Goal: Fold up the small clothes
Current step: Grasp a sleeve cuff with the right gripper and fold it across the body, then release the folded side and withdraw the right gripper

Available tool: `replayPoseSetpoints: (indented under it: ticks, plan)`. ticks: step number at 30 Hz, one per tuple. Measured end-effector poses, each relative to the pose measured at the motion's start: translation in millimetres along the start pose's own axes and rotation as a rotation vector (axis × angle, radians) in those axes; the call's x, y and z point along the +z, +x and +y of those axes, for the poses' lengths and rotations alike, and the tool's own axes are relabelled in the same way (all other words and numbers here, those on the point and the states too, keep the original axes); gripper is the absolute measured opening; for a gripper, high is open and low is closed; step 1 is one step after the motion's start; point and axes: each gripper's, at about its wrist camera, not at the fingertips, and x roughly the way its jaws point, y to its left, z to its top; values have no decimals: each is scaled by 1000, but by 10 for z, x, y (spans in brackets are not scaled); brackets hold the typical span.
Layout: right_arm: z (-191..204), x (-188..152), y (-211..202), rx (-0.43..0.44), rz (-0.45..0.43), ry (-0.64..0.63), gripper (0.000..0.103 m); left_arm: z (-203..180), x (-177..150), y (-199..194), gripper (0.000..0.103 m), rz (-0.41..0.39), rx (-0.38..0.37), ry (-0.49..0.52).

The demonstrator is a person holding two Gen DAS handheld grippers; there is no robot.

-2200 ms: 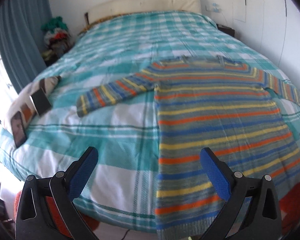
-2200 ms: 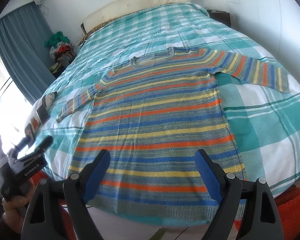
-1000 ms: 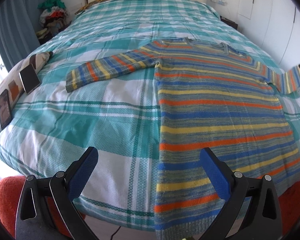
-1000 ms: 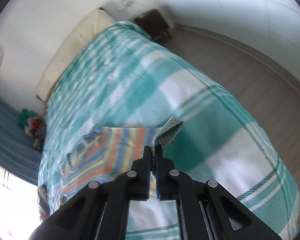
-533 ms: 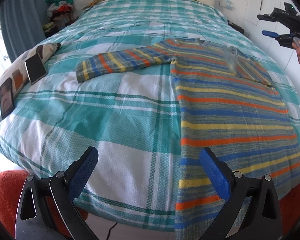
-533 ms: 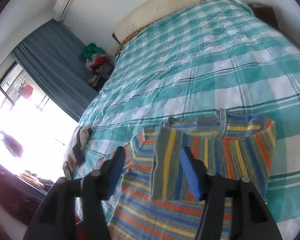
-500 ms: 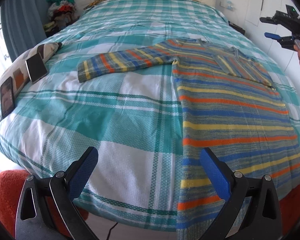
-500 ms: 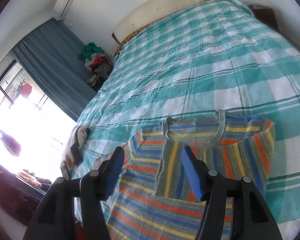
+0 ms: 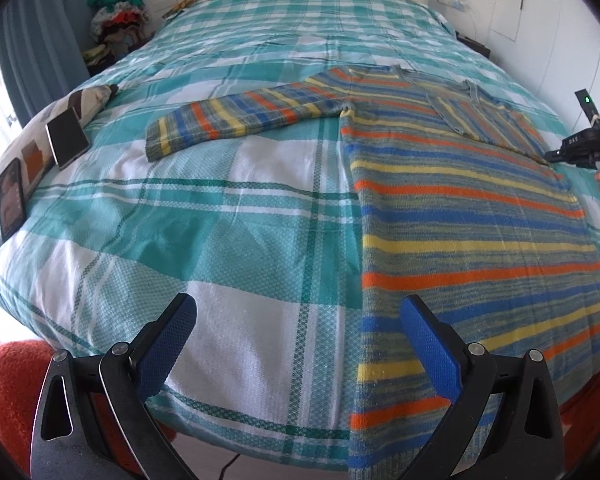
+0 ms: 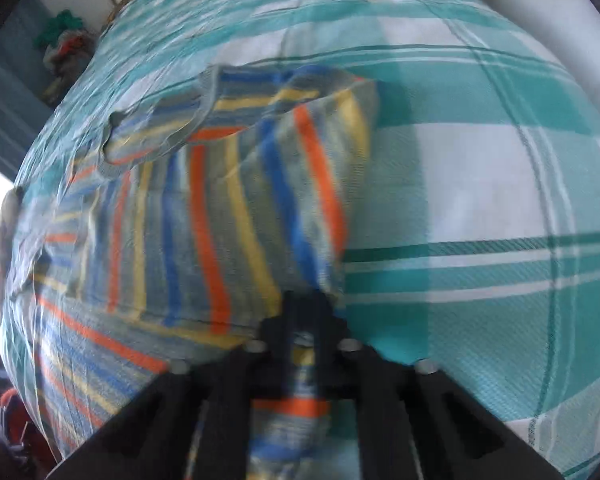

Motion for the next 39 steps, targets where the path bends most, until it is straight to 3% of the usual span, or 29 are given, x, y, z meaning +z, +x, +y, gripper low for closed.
replayPoseSetpoints:
  ticks: [1, 2, 7, 8, 10, 12, 13, 14, 15, 17, 19, 21, 23, 25, 27, 30, 34, 39]
  plan:
    - [-2, -2, -109, -30, -31, -12, 9, 4, -2, 8, 102, 2, -3, -1]
    - [36, -7, -204, -30, -51, -41, 11, -3, 1, 16, 102, 9, -9, -5]
    - [265, -144, -306, 181, -11, -134, 16, -35, 16, 47, 102, 18, -10, 1]
    - [276, -217, -207, 170, 25, -142, 17, -32, 15, 30, 102, 13, -6, 3]
    - [179, -382, -23, 34, 90, -145, 14, -7, 2, 1, 102, 6, 2, 3]
    - [-47, -474, -102, 25, 41, -68, 0, 52, -24, -13, 102, 6, 6, -7]
    - [-109, -515, -209, -5, 8, -38, 2, 79, -35, -6, 102, 10, 4, -15]
    - [-112, -570, -330, -39, -21, -37, 10, 106, -43, 0, 102, 15, 0, -25]
    - [-78, -634, -443, -29, -40, -50, 13, 120, -44, 9, 102, 19, -6, -31]
    - [20, -801, -631, 95, -43, -63, 13, 120, -33, 22, 102, 19, -15, -33]
    - [140, -1011, -694, 167, -14, -87, 13, 90, -28, 18, 102, 18, -26, -23]
    - [190, -1220, -606, 157, 45, -99, 13, 45, -42, 18, 102, 22, -38, -6]
    - [131, -1414, -476, 75, 100, -78, 12, 14, -77, 45, 102, 41, -40, 9]
    - [48, -1567, -562, 51, 70, -2, 9, 11, -121, 92, 102, 69, -37, 14]
    - [127, -1710, -755, -23, 30, 5, 18, 31, -152, 133, 102, 91, -37, 5]
    - [390, -1935, -995, -5, -31, -66, 21, 47, -159, 197, 102, 117, -47, -7]
    - [654, -2217, -1199, 119, -112, -49, 27, 13, -174, 214, 102, 116, -29, 15]
    - [1006, -2298, -1203, 100, -189, -36, 35, 5, -192, 229, 102, 117, -21, 20]
